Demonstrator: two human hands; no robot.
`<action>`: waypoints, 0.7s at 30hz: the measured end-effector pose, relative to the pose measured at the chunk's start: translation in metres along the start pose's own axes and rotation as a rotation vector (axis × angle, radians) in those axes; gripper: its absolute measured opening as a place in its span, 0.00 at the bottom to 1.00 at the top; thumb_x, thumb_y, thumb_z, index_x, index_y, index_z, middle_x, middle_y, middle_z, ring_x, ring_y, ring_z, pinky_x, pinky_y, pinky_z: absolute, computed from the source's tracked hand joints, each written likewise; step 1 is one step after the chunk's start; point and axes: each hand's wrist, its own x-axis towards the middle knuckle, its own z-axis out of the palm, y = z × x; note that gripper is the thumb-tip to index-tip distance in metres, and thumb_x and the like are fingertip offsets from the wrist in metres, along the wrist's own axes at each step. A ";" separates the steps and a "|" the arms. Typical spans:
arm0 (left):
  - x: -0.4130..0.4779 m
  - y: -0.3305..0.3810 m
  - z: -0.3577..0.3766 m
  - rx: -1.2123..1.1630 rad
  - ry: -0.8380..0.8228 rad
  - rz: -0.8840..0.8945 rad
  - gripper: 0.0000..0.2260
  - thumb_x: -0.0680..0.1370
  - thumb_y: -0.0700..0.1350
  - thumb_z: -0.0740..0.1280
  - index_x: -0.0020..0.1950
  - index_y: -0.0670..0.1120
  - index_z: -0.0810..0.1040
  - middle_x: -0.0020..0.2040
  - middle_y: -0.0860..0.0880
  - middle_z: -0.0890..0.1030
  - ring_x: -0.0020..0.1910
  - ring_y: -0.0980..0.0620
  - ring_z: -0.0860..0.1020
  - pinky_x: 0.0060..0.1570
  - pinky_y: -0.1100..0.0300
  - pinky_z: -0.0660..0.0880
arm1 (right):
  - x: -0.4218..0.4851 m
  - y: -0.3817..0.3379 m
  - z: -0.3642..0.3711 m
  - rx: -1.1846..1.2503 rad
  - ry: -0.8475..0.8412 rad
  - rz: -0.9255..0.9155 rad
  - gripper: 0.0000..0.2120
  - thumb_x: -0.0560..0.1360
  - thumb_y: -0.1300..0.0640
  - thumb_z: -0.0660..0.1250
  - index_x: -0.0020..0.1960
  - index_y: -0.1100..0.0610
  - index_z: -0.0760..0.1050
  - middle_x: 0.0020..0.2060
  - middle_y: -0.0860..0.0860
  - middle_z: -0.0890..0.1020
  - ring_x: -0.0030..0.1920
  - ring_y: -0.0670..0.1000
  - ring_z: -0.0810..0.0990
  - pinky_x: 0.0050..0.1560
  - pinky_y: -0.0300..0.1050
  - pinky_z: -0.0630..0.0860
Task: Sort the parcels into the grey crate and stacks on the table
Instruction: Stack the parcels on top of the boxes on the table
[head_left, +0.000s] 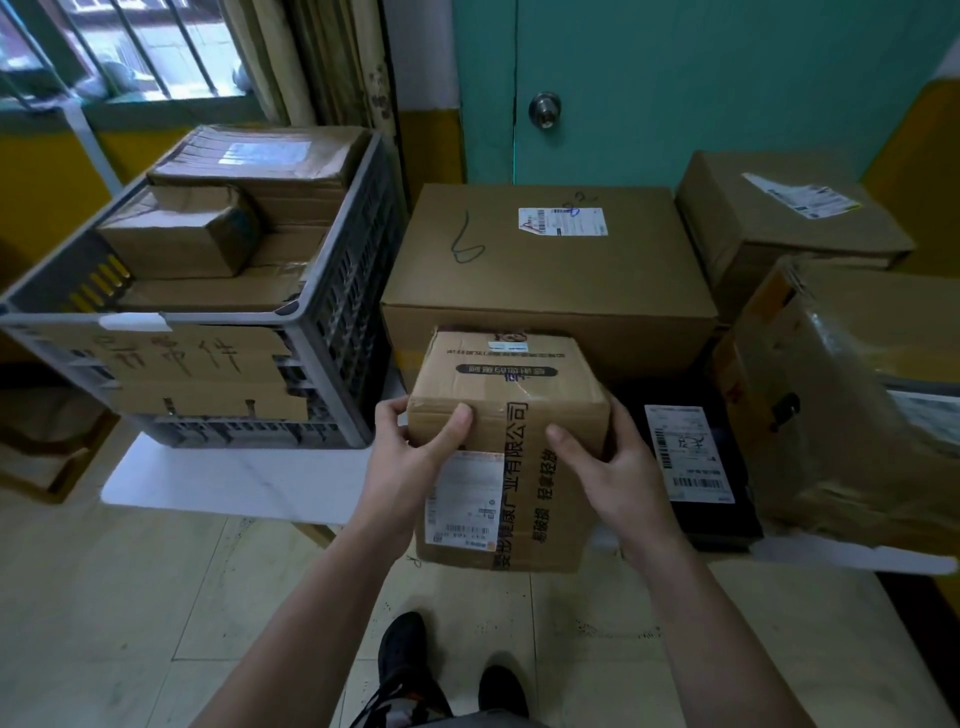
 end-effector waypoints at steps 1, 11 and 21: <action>0.001 0.000 0.000 0.009 0.001 0.002 0.31 0.67 0.59 0.74 0.64 0.49 0.69 0.56 0.50 0.81 0.50 0.57 0.82 0.44 0.64 0.76 | 0.000 0.001 0.002 -0.001 0.007 -0.004 0.34 0.70 0.42 0.73 0.73 0.39 0.65 0.60 0.40 0.76 0.60 0.44 0.76 0.59 0.47 0.76; 0.005 -0.004 0.003 0.038 0.032 -0.003 0.24 0.73 0.61 0.71 0.62 0.50 0.70 0.54 0.51 0.82 0.50 0.57 0.81 0.44 0.61 0.74 | 0.006 0.005 0.000 -0.020 0.032 0.020 0.29 0.70 0.38 0.71 0.69 0.39 0.70 0.56 0.40 0.80 0.57 0.45 0.79 0.57 0.50 0.78; 0.009 0.002 0.008 0.115 0.052 -0.011 0.20 0.78 0.61 0.66 0.61 0.48 0.71 0.51 0.52 0.81 0.40 0.62 0.81 0.29 0.73 0.72 | 0.012 0.005 -0.005 -0.078 0.063 0.070 0.32 0.65 0.29 0.66 0.64 0.41 0.75 0.52 0.40 0.81 0.54 0.46 0.80 0.58 0.55 0.79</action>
